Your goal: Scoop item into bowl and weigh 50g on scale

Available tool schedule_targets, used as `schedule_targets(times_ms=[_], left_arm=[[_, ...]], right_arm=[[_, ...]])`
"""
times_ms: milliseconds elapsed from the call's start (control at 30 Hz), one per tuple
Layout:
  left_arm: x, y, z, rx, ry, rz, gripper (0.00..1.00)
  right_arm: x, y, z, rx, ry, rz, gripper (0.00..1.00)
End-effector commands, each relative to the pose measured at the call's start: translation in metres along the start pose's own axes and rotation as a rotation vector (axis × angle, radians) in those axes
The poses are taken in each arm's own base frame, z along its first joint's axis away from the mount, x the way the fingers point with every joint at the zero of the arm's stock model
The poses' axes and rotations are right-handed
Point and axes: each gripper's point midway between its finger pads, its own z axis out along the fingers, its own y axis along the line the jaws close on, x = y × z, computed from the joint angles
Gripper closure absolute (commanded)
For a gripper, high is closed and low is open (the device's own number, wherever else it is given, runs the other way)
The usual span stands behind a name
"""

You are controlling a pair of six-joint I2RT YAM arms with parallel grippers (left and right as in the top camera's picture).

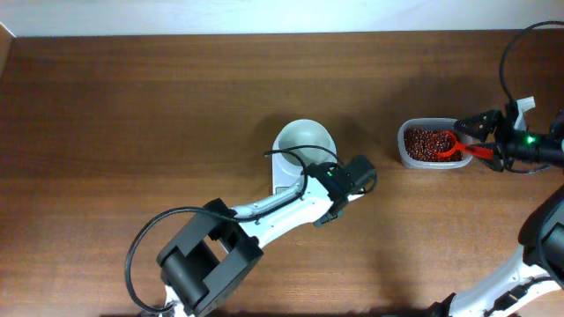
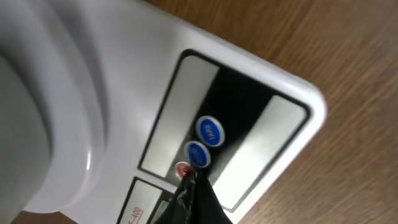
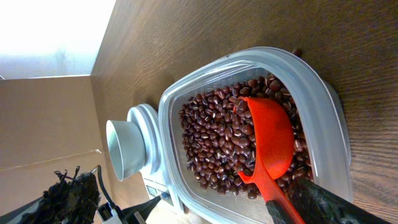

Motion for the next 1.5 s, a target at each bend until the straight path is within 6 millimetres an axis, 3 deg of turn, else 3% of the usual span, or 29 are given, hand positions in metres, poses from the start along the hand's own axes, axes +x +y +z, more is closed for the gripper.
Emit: schedule_targets(times_ms=[0,167,300,400,700,833,933,1033,1333,1467], left_arm=[[-0.001,0.01,-0.003,-0.015,-0.014,-0.055,1.0],[-0.005,0.027,0.008,-0.088,-0.02,-0.117,1.0],[0.004,0.013,0.025,-0.054,0.028,-0.093,1.0],[0.001,-0.003,0.024,0.028,0.015,-0.054,1.0],[0.01,-0.026,0.024,0.123,0.05,-0.005,1.0],[0.013,-0.032,0.033,0.126,0.076,0.013,1.0],[0.016,-0.03,0.036,0.121,0.088,0.01,1.0],[0.028,-0.013,0.05,0.036,0.148,-0.026,1.0],[0.03,-0.013,0.055,0.027,0.162,-0.029,1.0],[0.03,0.016,0.057,-0.096,0.158,-0.105,1.0]], right_arm=[[0.004,-0.033,-0.001,0.132,0.021,0.014,0.01],[0.004,-0.033,-0.001,0.132,0.021,0.014,0.01],[0.004,-0.033,-0.001,0.132,0.021,0.014,0.01],[0.004,-0.033,-0.001,0.132,0.021,0.014,0.01],[0.004,-0.033,-0.001,0.132,0.021,0.014,0.01],[0.004,-0.033,-0.001,0.132,0.021,0.014,0.01],[0.004,-0.033,-0.001,0.132,0.021,0.014,0.01],[0.004,-0.033,-0.001,0.132,0.021,0.015,0.01],[0.004,-0.033,-0.001,0.132,0.021,0.014,0.01],[0.004,-0.033,-0.001,0.132,0.021,0.014,0.01]])
